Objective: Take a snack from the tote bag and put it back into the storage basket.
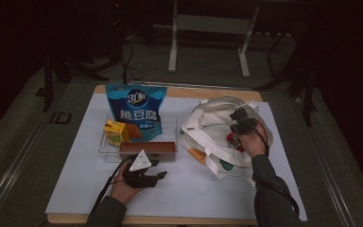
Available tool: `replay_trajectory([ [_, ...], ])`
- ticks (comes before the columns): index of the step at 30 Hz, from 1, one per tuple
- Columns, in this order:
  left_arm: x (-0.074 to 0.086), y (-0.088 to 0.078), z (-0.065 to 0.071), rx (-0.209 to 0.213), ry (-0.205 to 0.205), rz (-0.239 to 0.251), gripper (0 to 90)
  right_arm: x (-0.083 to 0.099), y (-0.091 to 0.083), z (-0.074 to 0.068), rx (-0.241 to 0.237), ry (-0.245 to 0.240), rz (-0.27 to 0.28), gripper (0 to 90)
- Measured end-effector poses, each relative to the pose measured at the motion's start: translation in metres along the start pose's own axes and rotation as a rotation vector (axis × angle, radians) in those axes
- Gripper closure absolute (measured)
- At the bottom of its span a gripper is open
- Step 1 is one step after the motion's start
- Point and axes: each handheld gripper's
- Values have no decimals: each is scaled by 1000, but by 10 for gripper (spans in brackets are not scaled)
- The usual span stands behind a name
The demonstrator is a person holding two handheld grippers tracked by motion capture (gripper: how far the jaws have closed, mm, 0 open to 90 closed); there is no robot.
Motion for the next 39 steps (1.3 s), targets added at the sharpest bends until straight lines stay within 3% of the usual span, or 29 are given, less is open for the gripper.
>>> replay_trajectory([
  [7, 0, 0, 0, -1, 1, 0, 442, -2, -8, 0, -9, -16, -27, 900],
  [17, 0, 0, 0, 0, 0, -1, 442, 2, -22, 5, -27, -9, -8, 897],
  [19, 0, 0, 0, -1, 0, -3, 441, 6, -27, 6, -37, -13, 2, 711],
  [22, 0, 0, 1, -2, 2, -3, 442, 10, -30, 5, -30, -23, -10, 537],
  [26, 0, 1, 1, -3, 2, -4, 442, 14, -27, 7, -49, -10, -46, 369],
  [31, 0, 1, 1, -2, 1, -4, 442, 16, -14, 6, -51, -5, -104, 269],
  [39, 0, 0, 1, -1, 2, -4, 441, 14, 7, 4, -47, 0, -177, 213],
])
Point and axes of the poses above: each handheld gripper's, and its own axes: y roughly forward along the jaws, x roughly out of its underside, z roughly to its right, and after that the axes turned 2 degrees about x, right-handed
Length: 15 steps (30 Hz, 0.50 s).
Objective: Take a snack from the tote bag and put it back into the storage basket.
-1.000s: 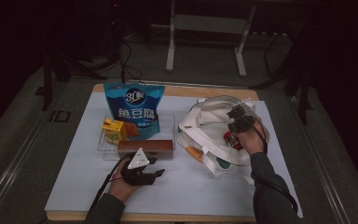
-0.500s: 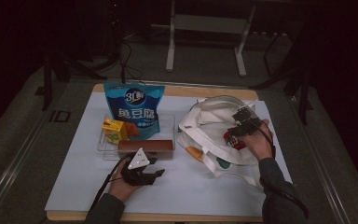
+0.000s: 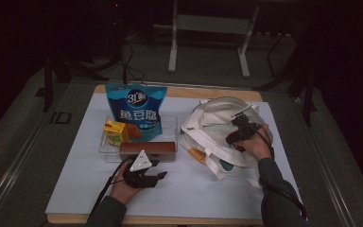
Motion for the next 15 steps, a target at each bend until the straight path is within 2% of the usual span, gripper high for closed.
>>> replay_trajectory([
  [3, 0, 0, 0, 0, 0, 0, 441, -1, 7, -1, 0, 1, -27, 196],
  [7, 0, 0, 0, 0, 0, 0, 441, -1, 14, 0, 2, 11, -42, 216],
  [10, 0, 0, 0, 0, 0, 0, 441, -2, 13, 0, 4, 18, -33, 225],
  [15, 0, 0, 0, 0, 0, -1, 441, 0, 7, 0, 13, 21, 27, 227],
])
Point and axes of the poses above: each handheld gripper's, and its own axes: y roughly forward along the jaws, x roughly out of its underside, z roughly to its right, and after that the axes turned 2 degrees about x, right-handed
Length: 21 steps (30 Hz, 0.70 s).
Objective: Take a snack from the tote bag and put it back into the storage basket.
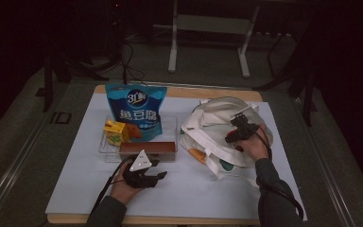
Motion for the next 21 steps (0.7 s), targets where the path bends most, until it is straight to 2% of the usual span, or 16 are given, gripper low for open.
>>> replay_trajectory([
  [4, 0, 0, 0, 0, 0, 0, 441, -1, -9, 0, -3, -1, 61, 227],
  [13, 0, 0, 0, 0, 0, 0, 441, 3, -22, 0, -3, -18, 139, 225],
  [15, 0, 0, 0, 0, 0, -1, 440, 4, -23, 1, -21, -14, 139, 224],
  [17, 0, 0, 0, 0, 2, -1, 441, 5, -24, 1, -11, -20, 141, 224],
  [21, 0, 0, 0, 0, 1, -2, 440, 7, -25, 2, -22, -9, 161, 223],
])
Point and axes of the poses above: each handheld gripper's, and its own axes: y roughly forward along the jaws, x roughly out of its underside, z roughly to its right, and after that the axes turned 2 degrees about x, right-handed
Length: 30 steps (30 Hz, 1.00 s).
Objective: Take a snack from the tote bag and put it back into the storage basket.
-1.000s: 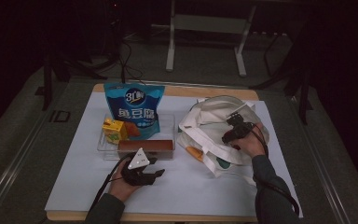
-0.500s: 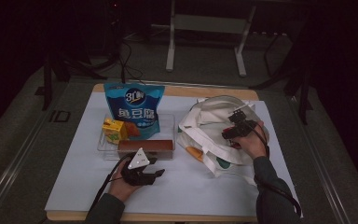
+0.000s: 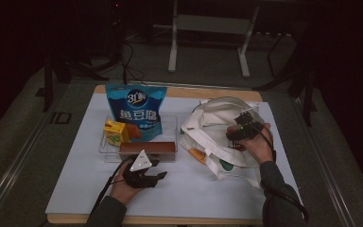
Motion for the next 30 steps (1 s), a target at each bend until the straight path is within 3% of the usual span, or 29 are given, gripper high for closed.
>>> replay_trajectory([
  [19, 0, 0, 1, -4, 8, -6, 440, 18, -11, 6, -21, -3, 15, 219],
  [30, 0, 0, 1, -4, 9, -6, 440, 31, -17, 4, -26, -50, -15, 212],
])
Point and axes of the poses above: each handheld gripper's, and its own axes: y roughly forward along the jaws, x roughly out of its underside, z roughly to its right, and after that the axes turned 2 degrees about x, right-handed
